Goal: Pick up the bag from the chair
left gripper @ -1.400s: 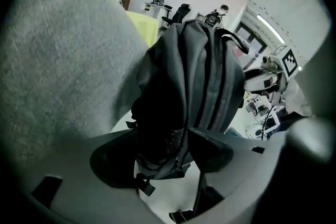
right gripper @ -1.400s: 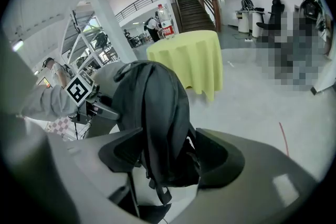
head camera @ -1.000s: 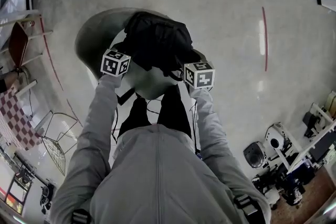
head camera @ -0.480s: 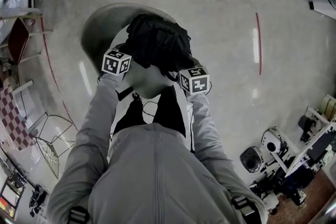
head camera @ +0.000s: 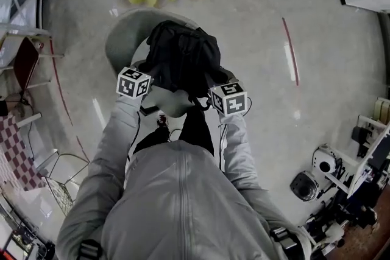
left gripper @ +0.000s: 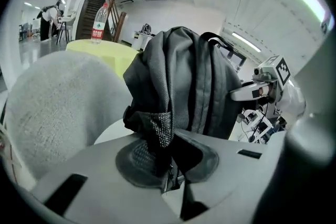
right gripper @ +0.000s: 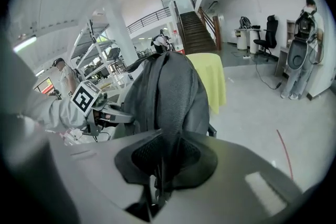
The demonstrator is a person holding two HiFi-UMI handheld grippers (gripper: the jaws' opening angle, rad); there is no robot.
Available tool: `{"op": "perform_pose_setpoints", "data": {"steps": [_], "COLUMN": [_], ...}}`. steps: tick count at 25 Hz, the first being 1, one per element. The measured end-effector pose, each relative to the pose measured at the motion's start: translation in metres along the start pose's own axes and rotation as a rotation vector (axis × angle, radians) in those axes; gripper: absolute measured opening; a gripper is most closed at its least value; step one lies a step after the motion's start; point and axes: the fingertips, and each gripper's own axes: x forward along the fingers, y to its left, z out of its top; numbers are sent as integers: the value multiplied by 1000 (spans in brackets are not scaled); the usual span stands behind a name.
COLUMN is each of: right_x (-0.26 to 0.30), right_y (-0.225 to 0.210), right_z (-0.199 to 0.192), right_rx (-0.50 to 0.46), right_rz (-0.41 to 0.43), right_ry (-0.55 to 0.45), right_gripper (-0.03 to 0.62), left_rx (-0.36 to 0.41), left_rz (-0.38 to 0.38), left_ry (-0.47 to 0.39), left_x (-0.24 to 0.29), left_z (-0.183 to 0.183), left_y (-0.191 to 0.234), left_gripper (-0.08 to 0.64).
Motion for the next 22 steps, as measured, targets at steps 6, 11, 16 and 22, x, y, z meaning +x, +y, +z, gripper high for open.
{"op": "perform_pose_setpoints", "data": {"steps": [6, 11, 16, 22], "right_x": [-68, -111, -157, -190], "right_y": [39, 80, 115, 149], "right_z": [24, 52, 82, 103], "right_rx": [9, -39, -68, -113], "right_rz": [-19, -59, -60, -158], "right_ry": [-142, -253, -342, -392], "right_gripper": [43, 44, 43, 43], "left_rx": [94, 172, 211, 327], "left_rz": [-16, -20, -20, 4], "left_ry": [-129, -246, -338, -428], "left_x": [-63, -120, -171, -227], "left_z": [27, 52, 77, 96], "left_y": [-38, -55, -76, -93], "left_gripper": [43, 41, 41, 40]}}
